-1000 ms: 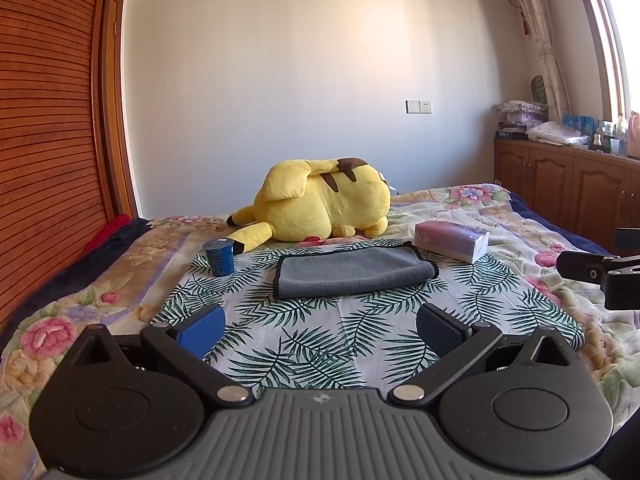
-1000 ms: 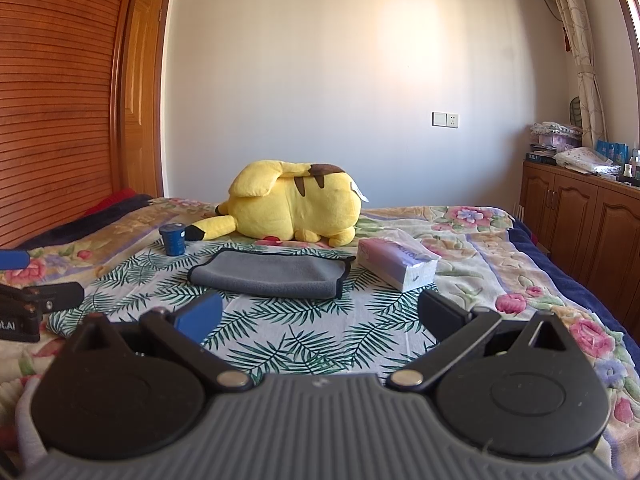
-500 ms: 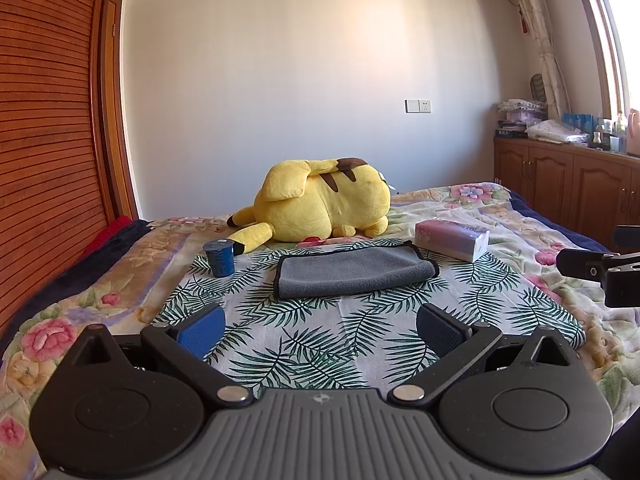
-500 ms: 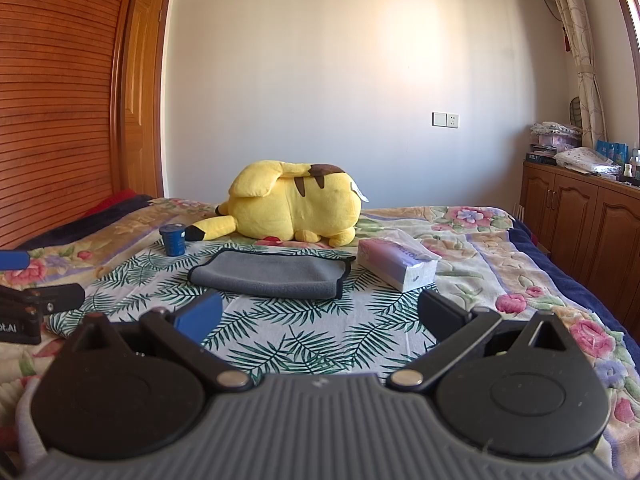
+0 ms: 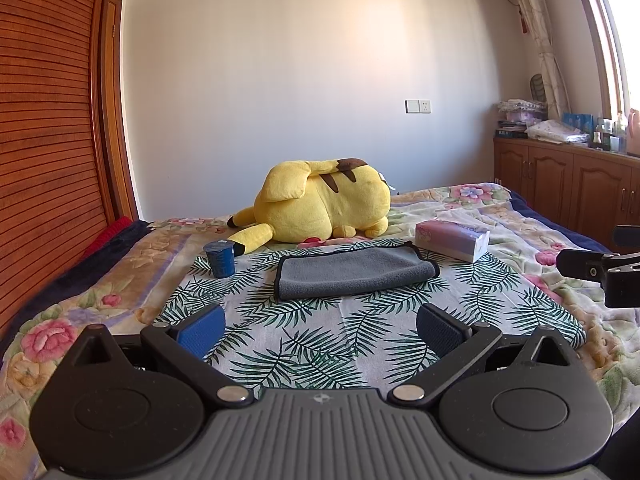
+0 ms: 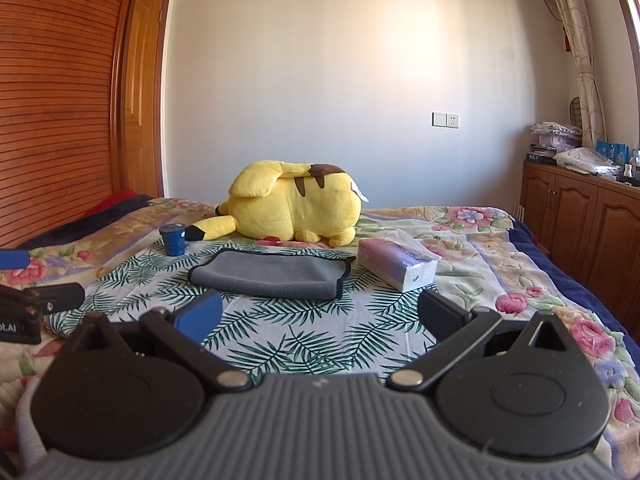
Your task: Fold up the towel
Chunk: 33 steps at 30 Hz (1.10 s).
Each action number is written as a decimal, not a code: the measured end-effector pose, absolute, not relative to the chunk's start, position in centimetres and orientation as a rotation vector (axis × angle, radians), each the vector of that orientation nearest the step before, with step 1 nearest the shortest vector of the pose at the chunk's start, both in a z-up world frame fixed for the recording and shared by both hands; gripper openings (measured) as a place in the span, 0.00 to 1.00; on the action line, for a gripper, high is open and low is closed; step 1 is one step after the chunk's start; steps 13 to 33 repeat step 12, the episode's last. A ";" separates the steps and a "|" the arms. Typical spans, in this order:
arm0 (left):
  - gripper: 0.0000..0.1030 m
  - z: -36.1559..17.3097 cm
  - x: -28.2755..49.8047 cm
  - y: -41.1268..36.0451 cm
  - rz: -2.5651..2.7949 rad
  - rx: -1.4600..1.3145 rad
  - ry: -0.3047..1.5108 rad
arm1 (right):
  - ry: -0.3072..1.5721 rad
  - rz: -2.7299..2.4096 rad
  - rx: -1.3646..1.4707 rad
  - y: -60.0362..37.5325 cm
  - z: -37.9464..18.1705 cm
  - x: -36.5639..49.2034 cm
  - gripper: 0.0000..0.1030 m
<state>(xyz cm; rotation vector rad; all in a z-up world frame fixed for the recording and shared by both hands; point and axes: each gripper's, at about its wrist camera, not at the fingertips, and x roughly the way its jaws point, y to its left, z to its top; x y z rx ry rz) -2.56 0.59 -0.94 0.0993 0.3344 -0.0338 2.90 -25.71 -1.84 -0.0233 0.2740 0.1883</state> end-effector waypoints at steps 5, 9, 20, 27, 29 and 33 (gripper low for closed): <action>0.84 -0.9 -2.6 0.6 -0.033 0.100 0.334 | 0.274 0.188 -0.024 -25.7 -1.8 2.9 1.00; 0.84 -1.0 -2.6 0.7 -0.038 0.100 0.335 | 0.274 0.188 -0.024 -25.7 -1.8 2.9 1.00; 0.84 -0.9 -2.6 0.8 -0.037 0.101 0.334 | 0.273 0.188 -0.024 -25.7 -1.8 2.9 1.00; 0.84 -0.9 -2.6 0.8 -0.037 0.101 0.334 | 0.273 0.188 -0.024 -25.7 -1.8 2.9 1.00; 0.84 -0.9 -2.6 0.8 -0.037 0.101 0.334 | 0.273 0.188 -0.024 -25.7 -1.8 2.9 1.00; 0.84 -0.9 -2.6 0.8 -0.037 0.101 0.334 | 0.273 0.188 -0.024 -25.7 -1.8 2.9 1.00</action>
